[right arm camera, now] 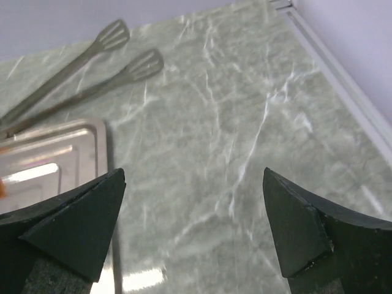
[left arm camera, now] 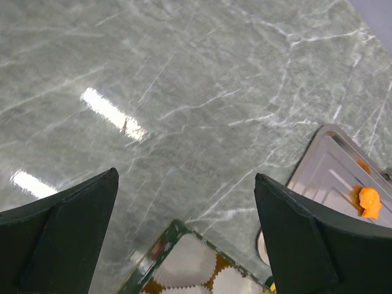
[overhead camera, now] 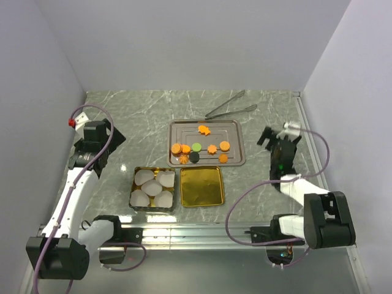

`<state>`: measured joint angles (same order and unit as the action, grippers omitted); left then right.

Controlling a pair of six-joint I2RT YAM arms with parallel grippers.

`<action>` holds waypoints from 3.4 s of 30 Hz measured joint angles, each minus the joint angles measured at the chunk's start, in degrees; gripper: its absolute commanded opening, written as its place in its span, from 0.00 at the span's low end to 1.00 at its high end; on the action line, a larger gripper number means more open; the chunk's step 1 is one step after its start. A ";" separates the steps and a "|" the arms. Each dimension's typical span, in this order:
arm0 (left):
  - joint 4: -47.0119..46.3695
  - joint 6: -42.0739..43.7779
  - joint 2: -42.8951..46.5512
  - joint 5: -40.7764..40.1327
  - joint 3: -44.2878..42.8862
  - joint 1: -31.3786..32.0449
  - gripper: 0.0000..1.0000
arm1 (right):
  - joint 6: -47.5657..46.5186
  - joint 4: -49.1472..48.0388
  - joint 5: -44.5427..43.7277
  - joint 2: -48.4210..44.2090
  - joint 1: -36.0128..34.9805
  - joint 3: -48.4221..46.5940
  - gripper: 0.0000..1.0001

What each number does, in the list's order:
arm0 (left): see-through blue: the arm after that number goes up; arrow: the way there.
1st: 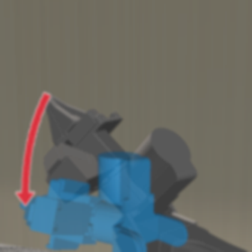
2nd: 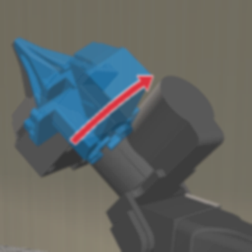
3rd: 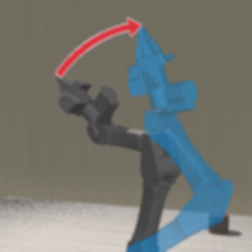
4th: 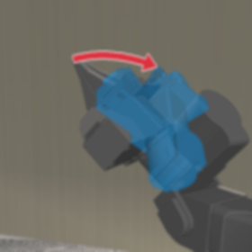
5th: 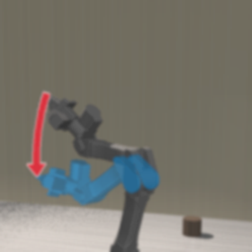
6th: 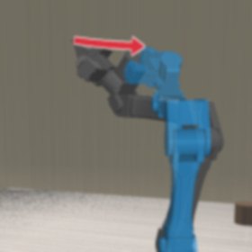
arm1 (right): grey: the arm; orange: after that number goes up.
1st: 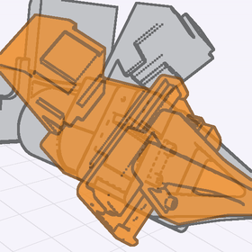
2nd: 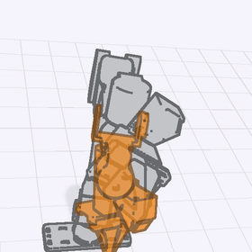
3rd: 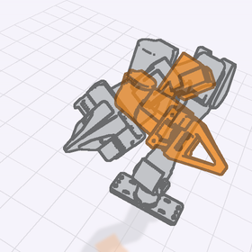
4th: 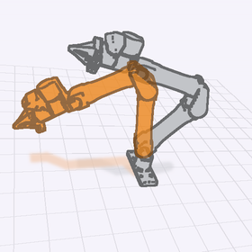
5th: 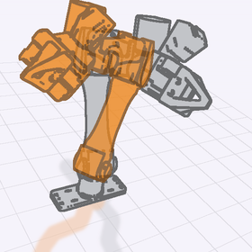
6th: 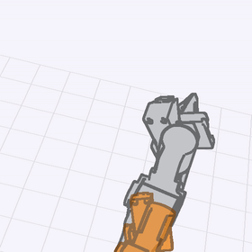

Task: Pack the cookies

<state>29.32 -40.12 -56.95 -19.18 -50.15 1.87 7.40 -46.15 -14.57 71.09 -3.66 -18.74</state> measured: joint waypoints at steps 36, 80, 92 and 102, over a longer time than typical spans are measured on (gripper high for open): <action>18.01 4.15 -6.62 9.60 -11.26 0.00 0.99 | 40.02 98.49 16.85 60.46 -4.66 -116.21 0.80; 16.02 3.32 -14.47 12.07 -12.48 2.25 0.99 | 43.15 97.57 16.20 78.53 -0.28 -122.27 0.40; 17.35 2.75 -13.90 11.80 -13.94 4.39 0.99 | 43.82 96.02 17.51 79.38 -0.20 -122.53 0.10; 19.89 2.67 -12.74 9.05 -22.08 6.99 0.99 | 40.94 92.56 20.50 76.67 0.79 -116.34 0.00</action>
<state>49.21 -37.45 -69.69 -10.13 -72.23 8.86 48.34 46.41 5.93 147.76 -2.87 -135.09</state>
